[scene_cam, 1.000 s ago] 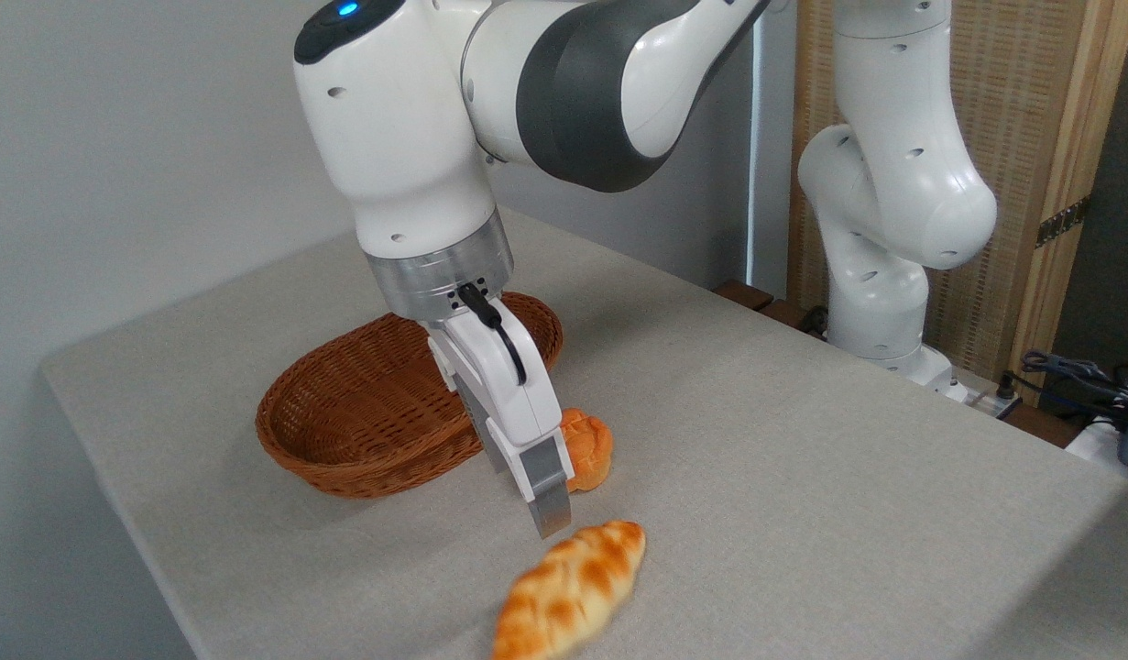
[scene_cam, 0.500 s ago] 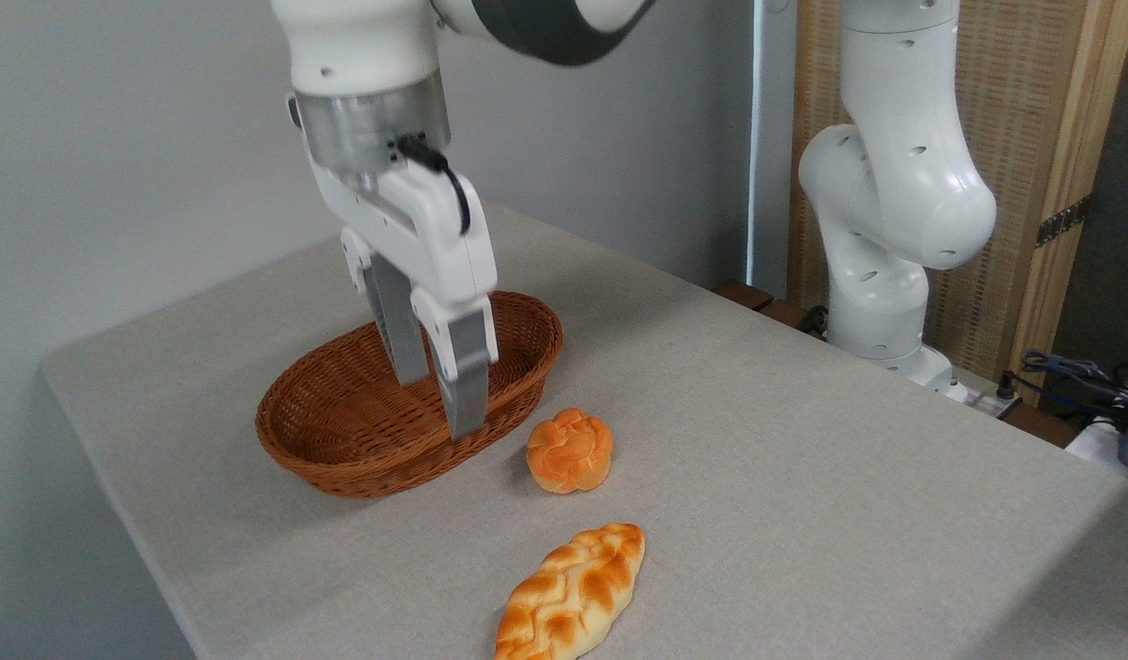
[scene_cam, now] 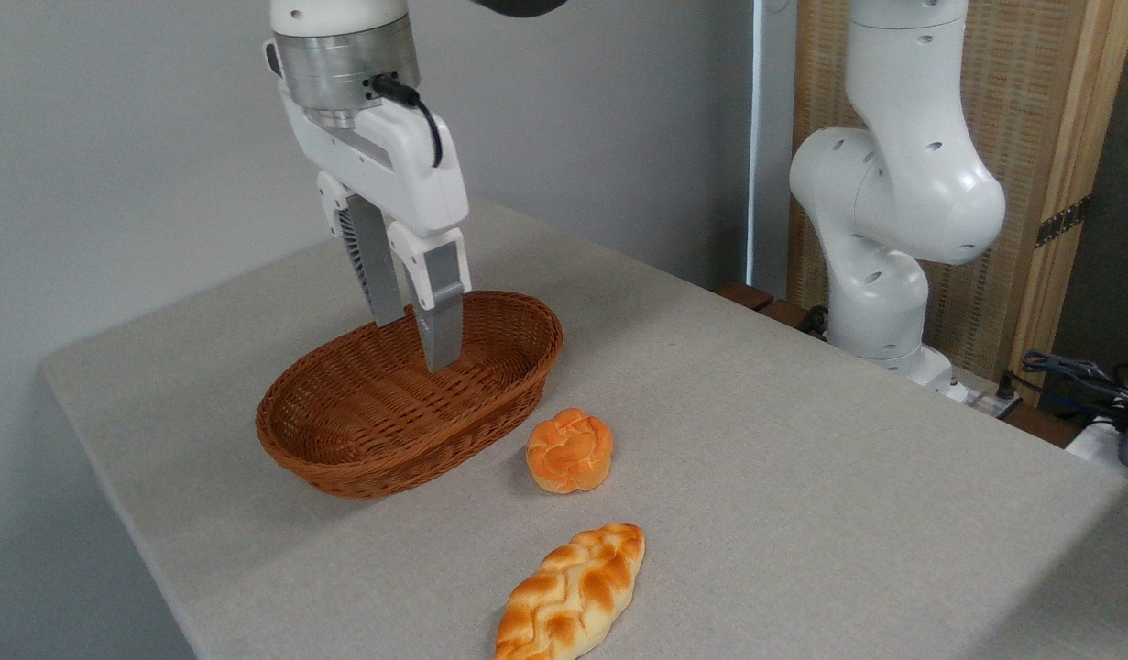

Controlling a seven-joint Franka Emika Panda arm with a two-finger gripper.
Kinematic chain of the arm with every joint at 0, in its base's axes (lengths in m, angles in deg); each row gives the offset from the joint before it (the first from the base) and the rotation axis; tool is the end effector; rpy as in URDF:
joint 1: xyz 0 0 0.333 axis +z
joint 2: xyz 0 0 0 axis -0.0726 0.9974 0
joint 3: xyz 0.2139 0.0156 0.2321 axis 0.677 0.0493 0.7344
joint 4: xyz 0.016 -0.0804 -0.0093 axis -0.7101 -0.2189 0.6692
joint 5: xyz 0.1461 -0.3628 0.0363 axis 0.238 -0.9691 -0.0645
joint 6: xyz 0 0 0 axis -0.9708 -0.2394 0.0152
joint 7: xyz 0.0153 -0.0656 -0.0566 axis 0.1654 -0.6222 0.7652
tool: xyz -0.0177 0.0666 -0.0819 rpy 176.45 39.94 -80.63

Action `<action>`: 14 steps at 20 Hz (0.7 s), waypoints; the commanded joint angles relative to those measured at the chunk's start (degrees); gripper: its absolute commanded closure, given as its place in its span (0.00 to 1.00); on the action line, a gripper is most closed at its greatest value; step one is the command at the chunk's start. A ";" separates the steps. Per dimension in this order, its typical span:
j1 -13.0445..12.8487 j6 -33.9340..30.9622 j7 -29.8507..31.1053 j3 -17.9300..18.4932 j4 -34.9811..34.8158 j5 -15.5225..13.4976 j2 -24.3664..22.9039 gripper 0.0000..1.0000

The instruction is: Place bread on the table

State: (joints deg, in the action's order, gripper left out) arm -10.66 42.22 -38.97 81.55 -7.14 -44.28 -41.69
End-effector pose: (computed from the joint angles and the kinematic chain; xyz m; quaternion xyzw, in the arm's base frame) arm 0.5652 -0.0581 0.5956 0.9169 -0.3979 0.0201 0.0210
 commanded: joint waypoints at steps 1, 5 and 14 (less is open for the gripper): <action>1.05 -1.19 -2.62 0.68 -0.69 0.22 -1.85 0.00; 1.05 -1.19 -2.71 1.92 -0.69 0.22 -1.85 0.00; 1.05 -1.98 -2.80 1.92 -0.69 0.22 -1.85 0.00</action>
State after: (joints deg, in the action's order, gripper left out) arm -9.49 41.55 -40.93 83.16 -7.43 -44.27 -42.70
